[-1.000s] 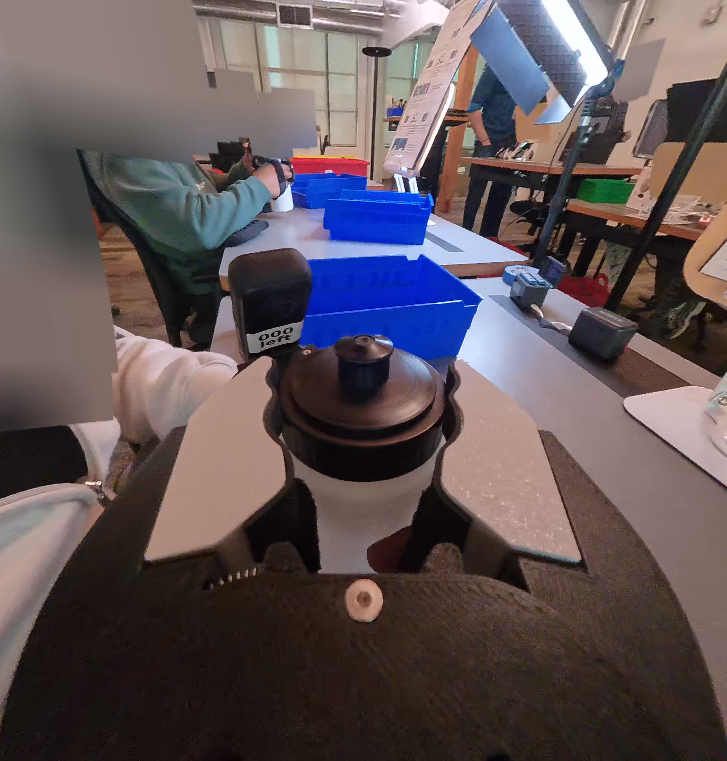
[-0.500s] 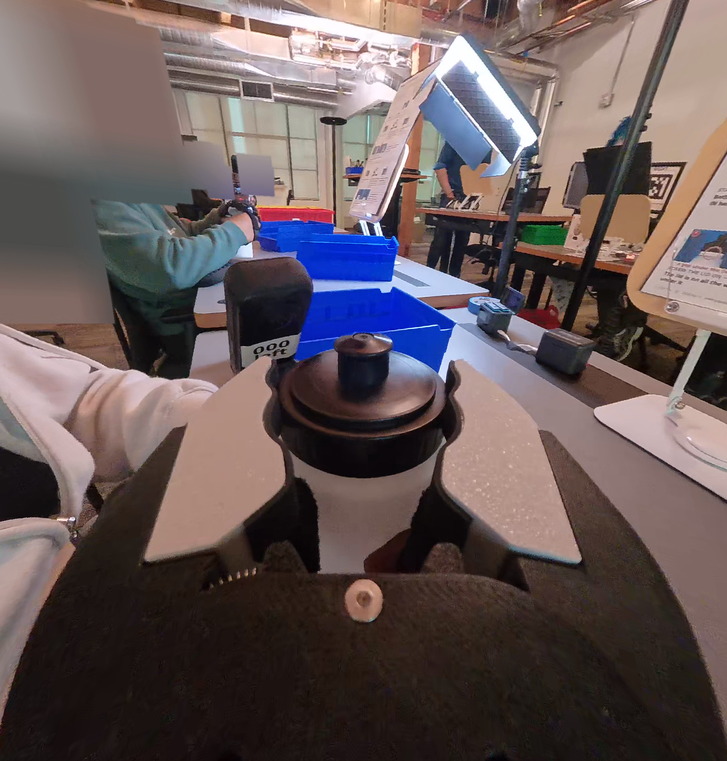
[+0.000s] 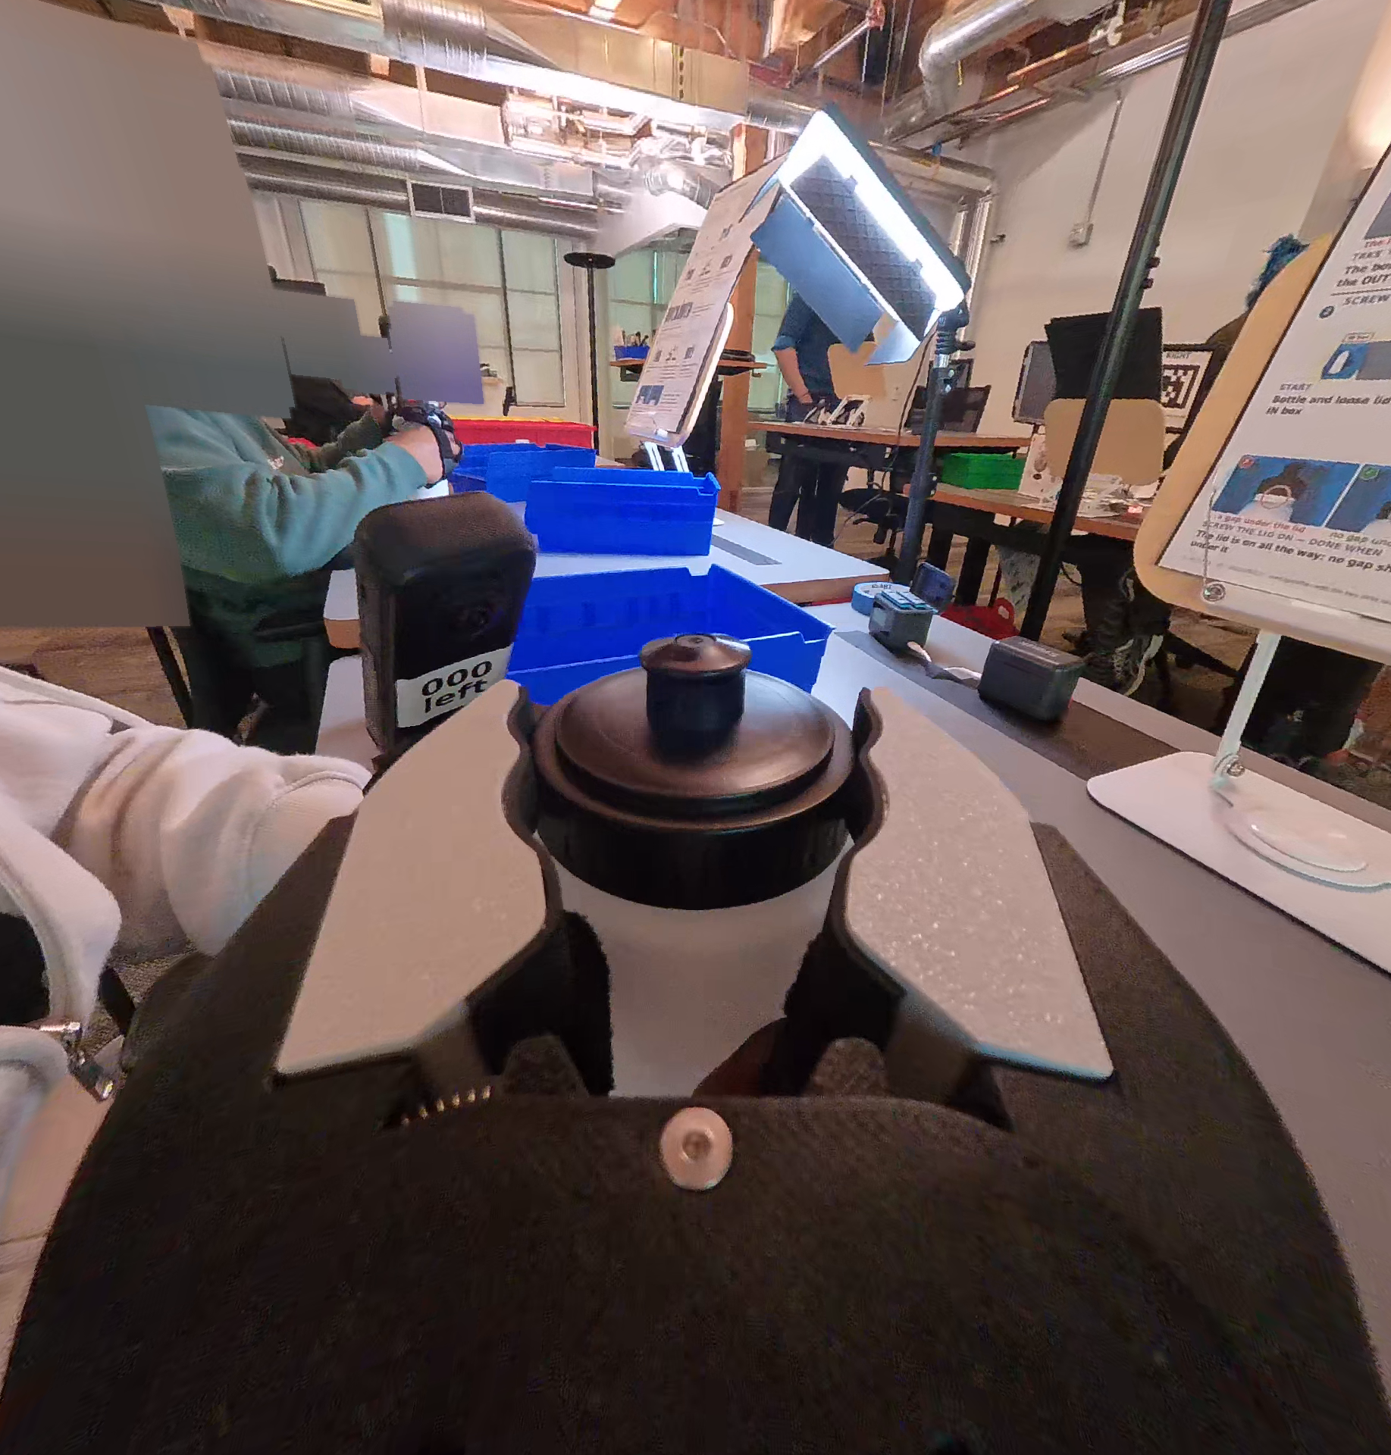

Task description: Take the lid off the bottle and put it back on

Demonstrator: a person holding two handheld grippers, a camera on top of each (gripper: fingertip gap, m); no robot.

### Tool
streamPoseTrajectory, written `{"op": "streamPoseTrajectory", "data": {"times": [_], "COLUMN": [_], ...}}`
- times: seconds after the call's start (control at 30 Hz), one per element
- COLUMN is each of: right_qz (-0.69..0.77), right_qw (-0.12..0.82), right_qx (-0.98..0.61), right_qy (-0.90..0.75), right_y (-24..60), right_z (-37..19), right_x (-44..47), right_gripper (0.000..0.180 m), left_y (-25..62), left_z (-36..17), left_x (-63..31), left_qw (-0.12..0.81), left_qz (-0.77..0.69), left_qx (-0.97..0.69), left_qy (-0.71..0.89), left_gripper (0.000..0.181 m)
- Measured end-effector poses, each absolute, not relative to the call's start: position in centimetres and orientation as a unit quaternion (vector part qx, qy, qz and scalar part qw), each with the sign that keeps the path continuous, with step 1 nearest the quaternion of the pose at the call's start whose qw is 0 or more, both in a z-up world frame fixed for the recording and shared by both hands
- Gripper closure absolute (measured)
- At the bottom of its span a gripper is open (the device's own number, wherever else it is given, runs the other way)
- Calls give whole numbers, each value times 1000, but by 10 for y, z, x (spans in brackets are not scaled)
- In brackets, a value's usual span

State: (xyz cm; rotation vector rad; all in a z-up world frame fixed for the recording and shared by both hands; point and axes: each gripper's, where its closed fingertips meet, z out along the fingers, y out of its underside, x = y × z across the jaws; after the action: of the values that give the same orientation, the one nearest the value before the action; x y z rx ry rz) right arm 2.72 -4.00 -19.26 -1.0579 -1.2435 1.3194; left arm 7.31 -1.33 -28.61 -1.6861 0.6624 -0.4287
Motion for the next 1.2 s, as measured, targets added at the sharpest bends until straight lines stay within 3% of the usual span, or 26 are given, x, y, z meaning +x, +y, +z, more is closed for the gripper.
{"op": "streamPoseTrajectory", "data": {"times": [0.77, 0.87, 0.93, 1.2], "right_qz": [526, 521, 527, 483], "right_qw": [534, 504, 476, 351], "right_qx": [-455, -451, -443, -426], "right_qy": [-481, -521, -548, -680], "right_y": [-35, -37, -37, -40], "right_z": [-192, -194, -191, -203], "right_x": [27, 29, 33, 44], "right_gripper": [102, 101, 87, 104], "left_y": [-11, -12, -13, -15], "left_z": [-285, -285, -285, -285], "left_x": [72, 72, 72, 73], "left_qw": [608, 607, 605, 602], "left_qz": [-166, -171, -178, -194], "left_qx": [-732, -730, -727, -721], "left_qy": [259, 265, 271, 283], "left_gripper": [93, 93, 93, 93]}}
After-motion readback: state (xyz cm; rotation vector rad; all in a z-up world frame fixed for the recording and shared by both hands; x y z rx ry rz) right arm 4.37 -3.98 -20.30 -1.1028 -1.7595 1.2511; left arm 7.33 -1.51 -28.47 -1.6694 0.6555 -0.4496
